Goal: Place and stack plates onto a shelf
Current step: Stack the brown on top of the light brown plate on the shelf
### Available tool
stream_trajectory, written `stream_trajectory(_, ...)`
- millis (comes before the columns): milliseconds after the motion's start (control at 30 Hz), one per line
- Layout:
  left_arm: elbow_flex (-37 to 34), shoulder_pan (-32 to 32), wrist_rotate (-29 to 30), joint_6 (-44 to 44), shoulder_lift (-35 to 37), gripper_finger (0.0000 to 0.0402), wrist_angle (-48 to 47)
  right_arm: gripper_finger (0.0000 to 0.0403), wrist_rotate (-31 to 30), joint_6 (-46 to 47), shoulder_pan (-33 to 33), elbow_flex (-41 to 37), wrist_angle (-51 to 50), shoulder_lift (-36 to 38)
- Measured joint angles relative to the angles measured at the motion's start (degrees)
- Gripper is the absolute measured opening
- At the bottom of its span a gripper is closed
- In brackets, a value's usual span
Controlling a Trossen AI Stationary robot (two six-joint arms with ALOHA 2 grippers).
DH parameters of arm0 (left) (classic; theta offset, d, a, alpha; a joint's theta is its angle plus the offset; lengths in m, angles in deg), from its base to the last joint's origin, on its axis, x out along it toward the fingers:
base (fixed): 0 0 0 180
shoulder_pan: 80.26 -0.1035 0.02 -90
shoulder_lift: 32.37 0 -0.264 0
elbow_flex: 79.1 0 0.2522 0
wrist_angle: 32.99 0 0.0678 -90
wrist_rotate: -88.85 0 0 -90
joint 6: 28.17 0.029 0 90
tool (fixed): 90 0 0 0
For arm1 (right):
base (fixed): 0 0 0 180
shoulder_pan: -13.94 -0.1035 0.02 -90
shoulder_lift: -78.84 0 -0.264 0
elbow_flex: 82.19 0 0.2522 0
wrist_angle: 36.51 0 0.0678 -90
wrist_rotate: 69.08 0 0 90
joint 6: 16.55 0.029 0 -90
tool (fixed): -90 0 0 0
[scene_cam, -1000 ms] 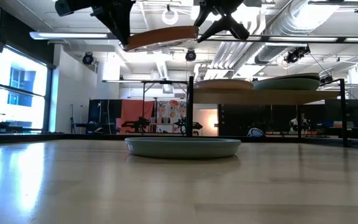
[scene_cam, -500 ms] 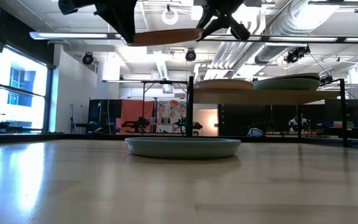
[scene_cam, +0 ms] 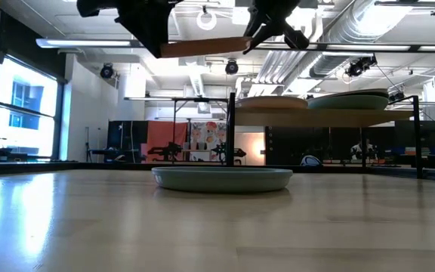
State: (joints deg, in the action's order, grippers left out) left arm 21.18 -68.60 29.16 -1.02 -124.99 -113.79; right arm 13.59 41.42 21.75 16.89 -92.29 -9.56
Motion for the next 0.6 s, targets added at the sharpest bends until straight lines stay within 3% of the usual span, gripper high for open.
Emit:
stream_trajectory(267, -0.02, -0.02, 1.79, -11.77, 0.00, 0.0100, 2.09, 0.0001, -0.74, 0.14, 0.79, 0.00, -5.81, 0.02)
stream_trajectory(600, -0.02, -0.02, 7.39, -14.62, 0.02, 0.0102, 2.40, 0.0000, 1.72, -5.66, 7.61, 0.01, -11.58, 0.76)
